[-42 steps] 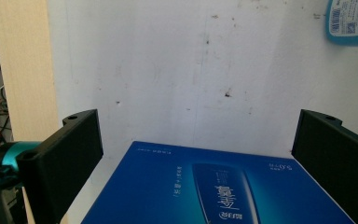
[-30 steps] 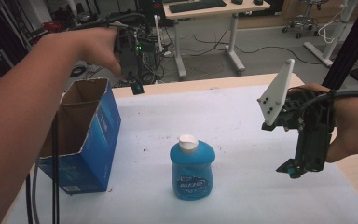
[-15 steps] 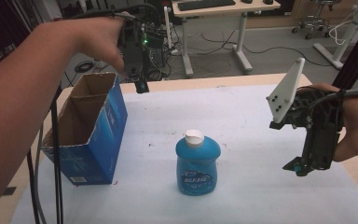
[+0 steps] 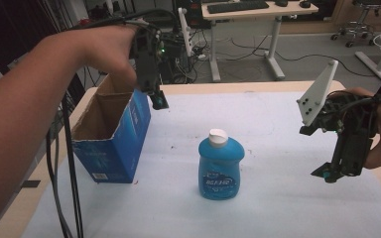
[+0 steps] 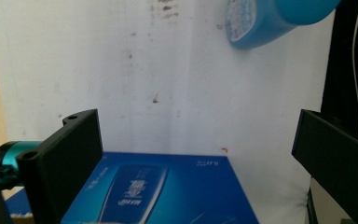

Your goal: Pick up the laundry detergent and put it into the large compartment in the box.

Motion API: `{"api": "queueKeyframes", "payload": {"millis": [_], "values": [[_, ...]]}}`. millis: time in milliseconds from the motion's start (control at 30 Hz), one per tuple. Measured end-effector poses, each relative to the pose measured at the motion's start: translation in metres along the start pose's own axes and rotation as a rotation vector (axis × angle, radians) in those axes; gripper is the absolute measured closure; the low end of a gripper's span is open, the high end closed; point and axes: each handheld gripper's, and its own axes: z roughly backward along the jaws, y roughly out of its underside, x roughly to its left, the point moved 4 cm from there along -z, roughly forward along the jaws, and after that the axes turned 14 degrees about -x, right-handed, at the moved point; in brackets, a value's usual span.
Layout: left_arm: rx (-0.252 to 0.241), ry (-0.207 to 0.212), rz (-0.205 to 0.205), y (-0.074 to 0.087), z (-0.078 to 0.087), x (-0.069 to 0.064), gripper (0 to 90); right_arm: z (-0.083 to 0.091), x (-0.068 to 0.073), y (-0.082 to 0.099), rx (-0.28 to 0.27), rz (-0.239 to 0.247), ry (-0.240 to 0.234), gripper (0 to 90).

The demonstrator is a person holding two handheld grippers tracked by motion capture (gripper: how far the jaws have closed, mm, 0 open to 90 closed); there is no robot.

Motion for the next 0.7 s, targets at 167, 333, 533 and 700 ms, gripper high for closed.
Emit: {"api": "queueKeyframes", "payload": {"millis": [167, 333, 533, 700], "values": [[0.004, 0.014, -0.039, -0.006, -0.015, -0.016, 1.7, -0.001, 0.001, 0.0, 0.0, 0.006, 0.002, 2.3], [-0.04, 0.04, -0.065, -0.014, -0.026, -0.026, 1.7, -0.001, 0.003, 0.001, 0.007, 0.003, 0.004, 2.4], [-0.059, 0.078, -0.067, -0.019, -0.044, -0.032, 1.7, 0.001, 0.003, 0.002, 0.001, -0.001, 0.012, 2.4], [-0.095, 0.117, -0.073, -0.023, -0.054, -0.038, 1.7, 0.001, 0.004, 0.002, 0.009, 0.003, 0.016, 2.4]]}}
